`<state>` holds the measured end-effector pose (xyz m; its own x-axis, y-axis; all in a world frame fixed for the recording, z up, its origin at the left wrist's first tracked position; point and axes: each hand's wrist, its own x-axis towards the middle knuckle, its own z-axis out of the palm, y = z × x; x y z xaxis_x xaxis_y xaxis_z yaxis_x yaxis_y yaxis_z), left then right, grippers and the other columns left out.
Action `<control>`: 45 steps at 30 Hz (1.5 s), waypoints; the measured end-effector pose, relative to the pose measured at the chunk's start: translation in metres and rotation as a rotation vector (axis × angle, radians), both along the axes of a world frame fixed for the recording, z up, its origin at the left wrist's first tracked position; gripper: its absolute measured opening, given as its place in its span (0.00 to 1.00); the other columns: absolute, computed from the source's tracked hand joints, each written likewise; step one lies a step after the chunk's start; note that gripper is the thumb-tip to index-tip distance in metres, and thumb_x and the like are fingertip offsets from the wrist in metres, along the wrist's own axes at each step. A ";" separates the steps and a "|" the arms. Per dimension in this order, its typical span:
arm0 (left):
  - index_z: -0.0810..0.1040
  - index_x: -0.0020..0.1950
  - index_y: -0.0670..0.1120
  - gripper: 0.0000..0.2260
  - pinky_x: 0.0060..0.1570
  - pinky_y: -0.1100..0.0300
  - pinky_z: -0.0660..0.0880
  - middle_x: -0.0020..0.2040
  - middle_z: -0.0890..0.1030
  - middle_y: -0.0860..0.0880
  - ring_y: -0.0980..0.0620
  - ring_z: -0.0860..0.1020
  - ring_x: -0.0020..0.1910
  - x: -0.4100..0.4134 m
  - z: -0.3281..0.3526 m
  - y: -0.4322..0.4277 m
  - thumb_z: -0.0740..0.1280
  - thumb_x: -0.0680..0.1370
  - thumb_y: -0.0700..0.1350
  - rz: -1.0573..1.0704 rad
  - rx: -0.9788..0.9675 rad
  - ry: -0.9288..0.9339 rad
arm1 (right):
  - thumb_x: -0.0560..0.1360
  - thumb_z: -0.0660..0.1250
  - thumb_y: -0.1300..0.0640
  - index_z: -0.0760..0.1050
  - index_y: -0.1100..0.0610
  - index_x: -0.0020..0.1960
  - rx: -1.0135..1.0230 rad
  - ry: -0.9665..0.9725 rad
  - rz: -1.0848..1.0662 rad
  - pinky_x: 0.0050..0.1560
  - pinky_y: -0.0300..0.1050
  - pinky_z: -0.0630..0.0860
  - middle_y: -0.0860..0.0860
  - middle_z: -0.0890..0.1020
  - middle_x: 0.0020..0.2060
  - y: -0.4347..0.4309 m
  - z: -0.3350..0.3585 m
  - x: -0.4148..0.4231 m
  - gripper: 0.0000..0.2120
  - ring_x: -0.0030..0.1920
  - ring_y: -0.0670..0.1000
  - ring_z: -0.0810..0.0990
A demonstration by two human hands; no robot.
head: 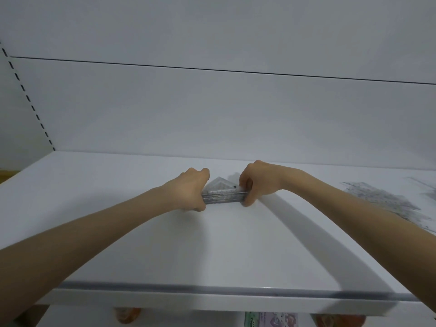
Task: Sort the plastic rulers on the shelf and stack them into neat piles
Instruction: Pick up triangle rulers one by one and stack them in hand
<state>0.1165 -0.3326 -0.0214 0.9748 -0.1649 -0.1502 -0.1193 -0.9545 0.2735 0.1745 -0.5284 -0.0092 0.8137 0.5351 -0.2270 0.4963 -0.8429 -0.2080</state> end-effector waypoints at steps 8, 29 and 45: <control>0.67 0.55 0.44 0.22 0.32 0.59 0.70 0.46 0.74 0.45 0.46 0.77 0.43 0.008 0.011 -0.019 0.73 0.66 0.41 -0.018 0.049 -0.011 | 0.61 0.77 0.47 0.76 0.59 0.39 -0.077 -0.087 0.014 0.30 0.40 0.66 0.50 0.73 0.29 0.035 0.001 -0.002 0.18 0.32 0.52 0.72; 0.69 0.45 0.42 0.18 0.25 0.62 0.62 0.36 0.67 0.50 0.54 0.67 0.30 0.017 0.022 -0.031 0.78 0.66 0.43 -0.076 0.192 -0.003 | 0.61 0.79 0.47 0.71 0.58 0.31 -0.132 -0.123 0.103 0.26 0.39 0.63 0.50 0.69 0.25 0.044 0.007 0.004 0.20 0.29 0.47 0.68; 0.74 0.27 0.38 0.11 0.25 0.69 0.68 0.23 0.75 0.45 0.52 0.73 0.23 0.011 0.015 0.001 0.74 0.65 0.39 0.007 0.033 0.064 | 0.63 0.76 0.52 0.75 0.54 0.26 -0.099 -0.053 0.077 0.30 0.36 0.66 0.46 0.80 0.25 0.009 0.007 0.007 0.13 0.29 0.39 0.73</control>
<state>0.1277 -0.3319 -0.0064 0.9641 -0.1525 -0.2173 -0.0963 -0.9637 0.2490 0.1813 -0.5191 -0.0019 0.7834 0.5734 -0.2399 0.5682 -0.8171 -0.0977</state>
